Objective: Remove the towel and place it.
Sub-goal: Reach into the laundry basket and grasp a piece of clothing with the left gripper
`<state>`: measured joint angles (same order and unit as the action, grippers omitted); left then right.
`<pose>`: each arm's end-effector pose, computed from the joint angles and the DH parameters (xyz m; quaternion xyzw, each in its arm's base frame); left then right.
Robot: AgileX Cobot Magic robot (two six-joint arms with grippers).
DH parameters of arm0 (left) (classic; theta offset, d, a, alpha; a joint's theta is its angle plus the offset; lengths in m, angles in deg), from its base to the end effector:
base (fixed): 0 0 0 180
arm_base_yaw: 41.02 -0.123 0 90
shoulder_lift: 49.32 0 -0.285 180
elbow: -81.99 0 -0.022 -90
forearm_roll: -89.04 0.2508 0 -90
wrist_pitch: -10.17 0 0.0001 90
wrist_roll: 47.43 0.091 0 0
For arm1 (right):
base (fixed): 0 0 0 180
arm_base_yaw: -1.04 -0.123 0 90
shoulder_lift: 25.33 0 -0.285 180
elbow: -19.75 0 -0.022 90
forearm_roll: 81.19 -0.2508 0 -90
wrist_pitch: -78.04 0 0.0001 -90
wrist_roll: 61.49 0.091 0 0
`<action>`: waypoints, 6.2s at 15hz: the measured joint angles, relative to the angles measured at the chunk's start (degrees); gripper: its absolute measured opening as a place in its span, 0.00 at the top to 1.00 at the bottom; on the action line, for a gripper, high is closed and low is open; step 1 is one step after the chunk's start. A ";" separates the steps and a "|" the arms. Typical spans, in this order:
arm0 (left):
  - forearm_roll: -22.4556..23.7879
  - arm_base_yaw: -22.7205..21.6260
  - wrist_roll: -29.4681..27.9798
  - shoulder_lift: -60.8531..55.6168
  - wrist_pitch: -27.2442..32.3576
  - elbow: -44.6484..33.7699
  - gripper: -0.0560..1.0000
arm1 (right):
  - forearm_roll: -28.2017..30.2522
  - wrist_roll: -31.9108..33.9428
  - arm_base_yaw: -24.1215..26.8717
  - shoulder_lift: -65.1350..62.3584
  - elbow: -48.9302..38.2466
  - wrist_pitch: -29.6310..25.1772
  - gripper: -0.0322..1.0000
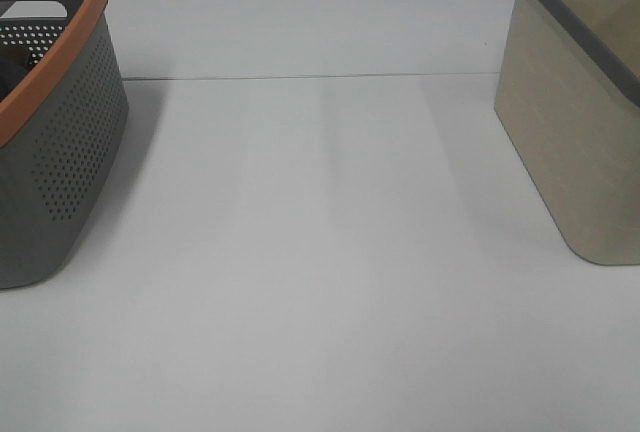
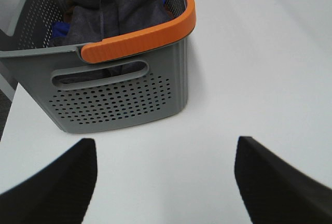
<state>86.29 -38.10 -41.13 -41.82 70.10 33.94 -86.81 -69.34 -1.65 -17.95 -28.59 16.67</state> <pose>-0.0063 -0.0035 0.2811 0.0689 0.8426 -0.0082 0.5341 -0.0074 0.0075 0.2778 -0.0807 0.8482 0.0255 0.5229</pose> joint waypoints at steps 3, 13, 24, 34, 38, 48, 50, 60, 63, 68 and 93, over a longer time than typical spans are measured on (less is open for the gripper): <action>0.00 0.00 0.00 0.00 0.00 0.00 0.28 | 0.00 0.00 0.00 0.00 0.00 0.00 0.32; 0.00 0.00 0.00 0.00 0.00 0.00 0.28 | 0.00 0.00 0.00 0.00 0.00 0.00 0.32; 0.00 0.00 0.00 0.00 0.00 0.00 0.28 | 0.00 0.00 0.00 0.00 0.00 0.00 0.32; 0.00 0.00 0.00 0.00 0.00 0.00 0.28 | 0.00 0.00 0.00 0.00 0.00 0.00 0.32; 0.00 0.00 0.00 0.00 0.00 0.00 0.28 | 0.00 0.00 0.00 0.00 0.00 0.00 0.32; 0.00 0.00 0.00 0.00 0.00 0.00 0.28 | 0.00 0.00 0.00 0.00 0.00 0.00 0.32; 0.00 0.00 0.00 0.00 0.00 0.00 0.28 | 0.00 0.00 0.00 0.00 0.00 0.00 0.32; 0.00 0.00 0.00 0.00 0.00 0.00 0.28 | 0.00 0.00 0.00 0.00 0.00 0.00 0.32; -0.97 0.00 0.00 0.00 -0.40 0.11 0.28 | 0.00 0.00 0.00 0.00 0.00 0.00 0.32; 0.69 0.00 -2.58 3.84 -17.19 1.20 0.28 | 0.00 0.00 0.00 0.00 0.00 0.00 0.32; 11.63 -8.54 -28.30 97.06 -19.08 54.55 0.28 | 0.00 0.00 0.00 0.00 0.00 0.00 0.32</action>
<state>97.92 -46.64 -69.43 55.24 51.02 88.48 -86.81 -69.34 -1.65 -17.95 -28.59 16.67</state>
